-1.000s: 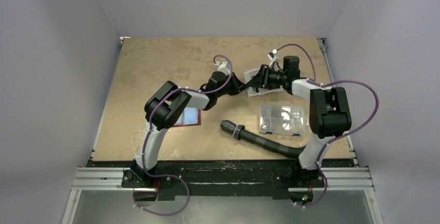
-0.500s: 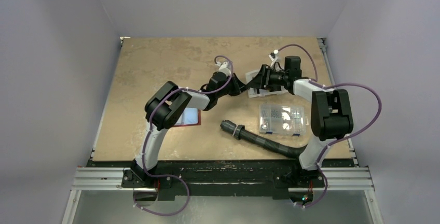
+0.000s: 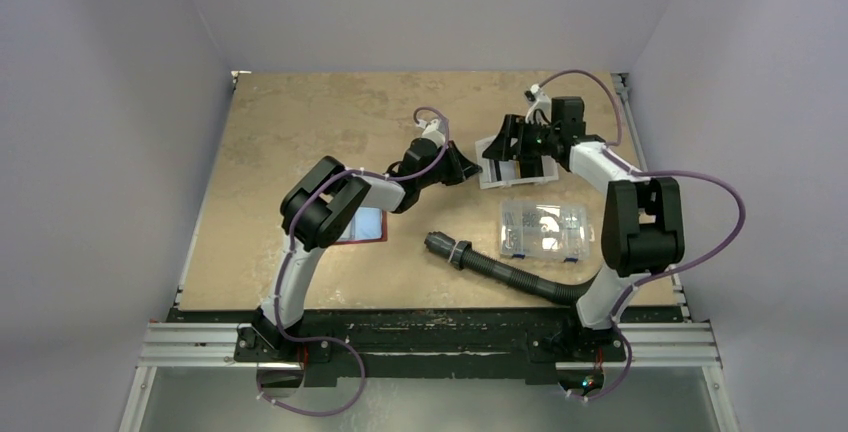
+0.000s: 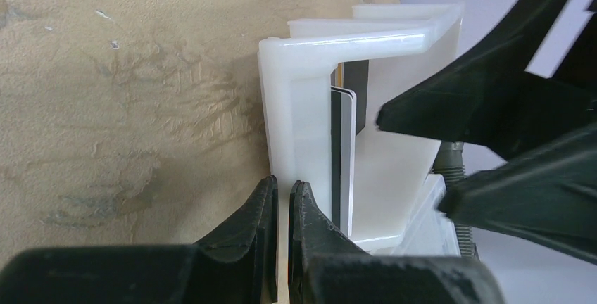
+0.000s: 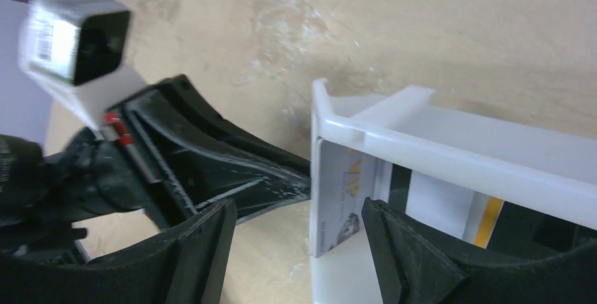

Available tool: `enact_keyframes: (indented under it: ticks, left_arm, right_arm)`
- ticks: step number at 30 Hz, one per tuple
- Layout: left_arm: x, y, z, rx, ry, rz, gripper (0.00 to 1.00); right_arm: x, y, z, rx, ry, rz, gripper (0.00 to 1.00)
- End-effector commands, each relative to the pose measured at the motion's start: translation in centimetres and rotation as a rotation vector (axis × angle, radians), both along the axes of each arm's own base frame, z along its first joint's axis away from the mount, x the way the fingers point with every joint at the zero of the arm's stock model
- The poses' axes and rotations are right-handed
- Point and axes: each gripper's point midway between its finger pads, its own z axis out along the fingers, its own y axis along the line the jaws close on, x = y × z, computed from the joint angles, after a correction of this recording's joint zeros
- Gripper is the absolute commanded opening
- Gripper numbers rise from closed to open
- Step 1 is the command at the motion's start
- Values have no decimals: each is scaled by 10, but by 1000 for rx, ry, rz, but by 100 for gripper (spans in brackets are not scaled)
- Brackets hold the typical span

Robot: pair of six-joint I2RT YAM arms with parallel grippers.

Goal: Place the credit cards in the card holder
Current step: Pick up the credit card from the storage box.

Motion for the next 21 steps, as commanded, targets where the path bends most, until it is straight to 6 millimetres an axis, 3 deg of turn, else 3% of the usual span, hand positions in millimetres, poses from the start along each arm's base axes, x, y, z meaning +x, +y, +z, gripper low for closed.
enact_keyframes:
  ticks: [1, 11, 21]
  left_arm:
    - [-4, -7, -8, 0, 21, -33, 0]
    - [-5, -9, -3, -17, 27, -36, 0]
    - [-4, -9, 1, -21, 23, -36, 0]
  right_arm:
    - [9, -2, -10, -49, -4, -10, 76]
    - [10, 24, -22, 21, 27, 27, 68]
    - [-1, 39, -4, 137, 24, 71, 43]
